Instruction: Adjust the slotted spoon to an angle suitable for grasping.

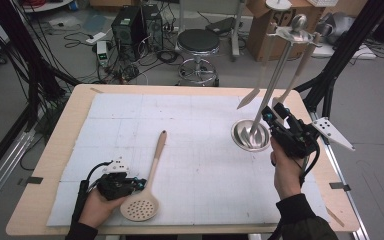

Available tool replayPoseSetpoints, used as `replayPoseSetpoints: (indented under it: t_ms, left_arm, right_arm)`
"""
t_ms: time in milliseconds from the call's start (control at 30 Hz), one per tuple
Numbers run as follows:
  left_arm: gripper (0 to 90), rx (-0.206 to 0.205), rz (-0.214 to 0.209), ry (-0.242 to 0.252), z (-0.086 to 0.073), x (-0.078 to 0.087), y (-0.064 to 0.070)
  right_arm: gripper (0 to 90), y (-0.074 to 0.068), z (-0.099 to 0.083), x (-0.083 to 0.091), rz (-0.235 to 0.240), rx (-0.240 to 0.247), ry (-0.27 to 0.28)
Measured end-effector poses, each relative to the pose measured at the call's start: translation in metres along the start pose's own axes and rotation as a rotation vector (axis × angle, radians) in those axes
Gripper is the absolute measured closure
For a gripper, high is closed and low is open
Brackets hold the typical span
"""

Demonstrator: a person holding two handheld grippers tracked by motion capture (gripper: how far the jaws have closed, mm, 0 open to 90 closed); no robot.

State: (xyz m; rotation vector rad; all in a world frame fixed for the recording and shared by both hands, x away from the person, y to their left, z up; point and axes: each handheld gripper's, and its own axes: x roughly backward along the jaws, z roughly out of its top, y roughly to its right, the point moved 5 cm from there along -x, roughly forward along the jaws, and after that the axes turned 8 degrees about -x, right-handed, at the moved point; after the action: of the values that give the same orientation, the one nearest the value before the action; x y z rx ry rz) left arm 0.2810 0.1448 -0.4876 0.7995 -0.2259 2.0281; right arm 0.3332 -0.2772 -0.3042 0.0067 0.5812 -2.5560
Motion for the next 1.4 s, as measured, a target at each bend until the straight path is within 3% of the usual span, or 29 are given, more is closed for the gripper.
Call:
replayPoseSetpoints:
  t_ms: [267,667,933,1133,1400]
  left_arm:
    - [89.8,0.011,-0.067,-0.017,-0.011,0.012,0.001]
    - [89.8,-0.020,-0.110,-0.027,-0.002,-0.003,0.014]
    - [89.8,-0.036,-0.105,-0.029,0.001,-0.007,0.017]
    - [89.8,-0.054,-0.091,-0.025,0.004,-0.011,0.020]
    - [89.8,-0.071,-0.083,-0.020,0.008,-0.017,0.025]
  right_arm:
    - [46.2,0.002,-0.003,0.003,0.000,-0.004,-0.002]
    - [44.3,0.009,-0.010,0.001,-0.013,-0.019,-0.039]
    - [40.5,0.011,-0.014,0.000,0.005,-0.026,-0.088]
    - [32.6,0.010,-0.018,0.003,0.019,-0.014,-0.109]
    - [27.2,0.020,-0.043,0.014,0.024,-0.034,-0.165]
